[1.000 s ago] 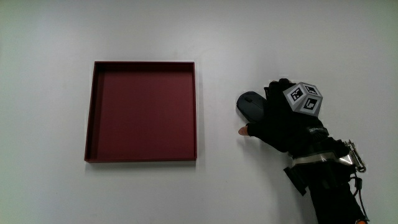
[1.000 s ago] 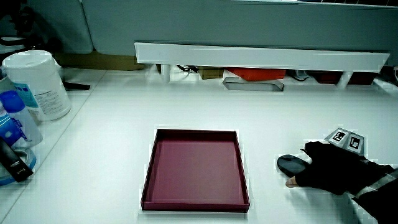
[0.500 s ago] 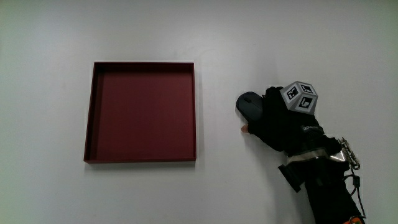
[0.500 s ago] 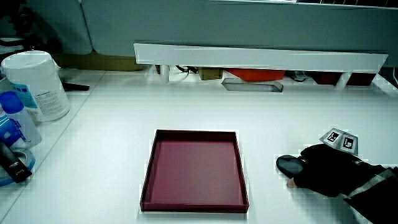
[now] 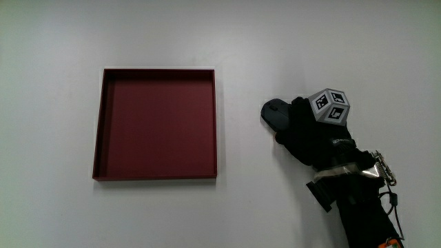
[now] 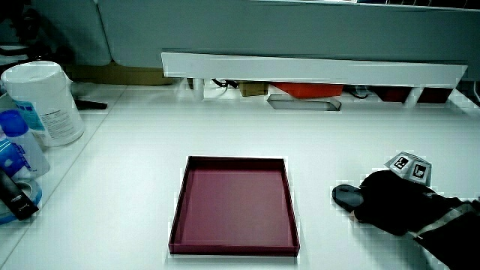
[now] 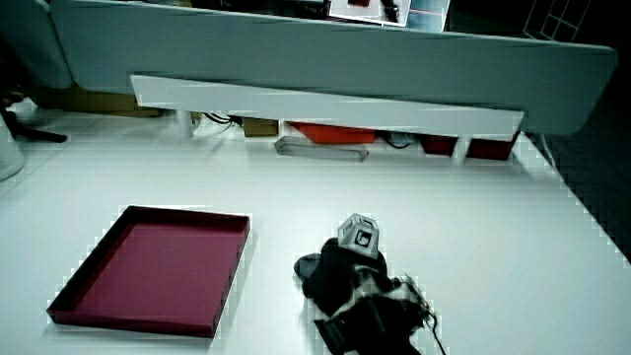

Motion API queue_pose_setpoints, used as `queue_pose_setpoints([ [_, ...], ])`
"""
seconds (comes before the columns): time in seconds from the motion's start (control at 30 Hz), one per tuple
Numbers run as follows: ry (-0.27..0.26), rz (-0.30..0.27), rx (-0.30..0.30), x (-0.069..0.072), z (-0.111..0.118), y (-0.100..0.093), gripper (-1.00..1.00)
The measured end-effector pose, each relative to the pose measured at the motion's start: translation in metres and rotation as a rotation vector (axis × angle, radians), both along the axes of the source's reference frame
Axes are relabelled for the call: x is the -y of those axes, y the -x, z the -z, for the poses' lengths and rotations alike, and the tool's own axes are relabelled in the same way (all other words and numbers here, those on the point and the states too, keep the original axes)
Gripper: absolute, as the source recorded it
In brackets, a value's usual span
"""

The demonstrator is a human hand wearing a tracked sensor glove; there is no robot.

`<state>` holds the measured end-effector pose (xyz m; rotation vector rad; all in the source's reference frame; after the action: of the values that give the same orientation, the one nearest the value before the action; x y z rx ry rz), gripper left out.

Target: Pick mouse from desk

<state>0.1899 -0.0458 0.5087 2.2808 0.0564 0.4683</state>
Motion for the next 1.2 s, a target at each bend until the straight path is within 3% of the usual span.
queue_pose_setpoints([
  [0.33,-0.038,0.022,-0.031,0.001,0.001,0.007,0.5],
  [0.37,-0.051,0.024,-0.057,0.002,0.0,0.007,0.56],
  [0.63,-0.107,0.021,-0.051,0.003,0.006,0.011,1.0],
  [0.87,-0.136,0.005,-0.031,0.004,0.006,0.007,1.0],
  [1.2,-0.212,0.052,0.019,0.009,0.048,0.019,1.0],
])
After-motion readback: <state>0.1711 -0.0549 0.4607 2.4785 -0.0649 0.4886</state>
